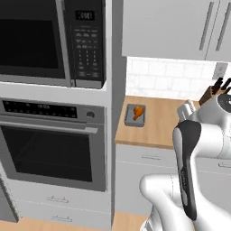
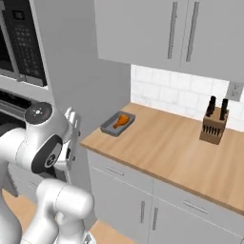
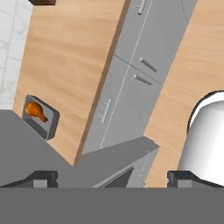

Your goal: Take the meat container that has the chicken drumstick and place it on the second highest rack of the freezer. Then take the vegetable container that has the mushroom and lemon wedge and place it on the highest rack of the freezer.

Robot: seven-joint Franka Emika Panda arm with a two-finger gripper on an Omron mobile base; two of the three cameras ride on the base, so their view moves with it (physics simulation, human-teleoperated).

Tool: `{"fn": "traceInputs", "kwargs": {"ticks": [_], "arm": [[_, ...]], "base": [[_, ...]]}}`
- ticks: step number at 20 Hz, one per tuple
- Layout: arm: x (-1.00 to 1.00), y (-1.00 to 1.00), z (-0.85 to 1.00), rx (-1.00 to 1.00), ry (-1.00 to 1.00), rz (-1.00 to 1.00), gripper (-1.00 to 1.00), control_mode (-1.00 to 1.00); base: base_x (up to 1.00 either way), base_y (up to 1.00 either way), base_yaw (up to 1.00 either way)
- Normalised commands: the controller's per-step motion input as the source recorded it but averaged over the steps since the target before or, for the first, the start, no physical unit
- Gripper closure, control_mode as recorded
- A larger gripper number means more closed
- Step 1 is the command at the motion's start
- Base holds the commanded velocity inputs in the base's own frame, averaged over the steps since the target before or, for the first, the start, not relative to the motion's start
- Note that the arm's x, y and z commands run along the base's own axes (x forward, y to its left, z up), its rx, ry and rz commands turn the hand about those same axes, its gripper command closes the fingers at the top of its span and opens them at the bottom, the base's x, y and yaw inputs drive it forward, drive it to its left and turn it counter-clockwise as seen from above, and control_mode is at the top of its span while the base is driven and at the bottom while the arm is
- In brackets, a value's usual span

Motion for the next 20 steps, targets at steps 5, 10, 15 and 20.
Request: {"fn": "traceInputs", "kwargs": {"ticks": [5, 10, 15, 20], "arm": [[0.0, 0.0, 0.0, 0.0, 0.0, 0.0, -1.0, 1.0], [0.0, 0.0, 0.0, 0.0, 0.0, 0.0, -1.0, 1.0], [0.0, 0.0, 0.0, 0.0, 0.0, 0.0, -1.0, 1.0], [0.1, 0.1, -0.34, -0.01, 0.0, -0.01, -1.0, -1.0]], "base": [[0.27, -0.65, 0.31], [0.48, -0.18, 0.19], [0.49, 0.0, 0.07], [0.07, 0.0, 0.01]]}}
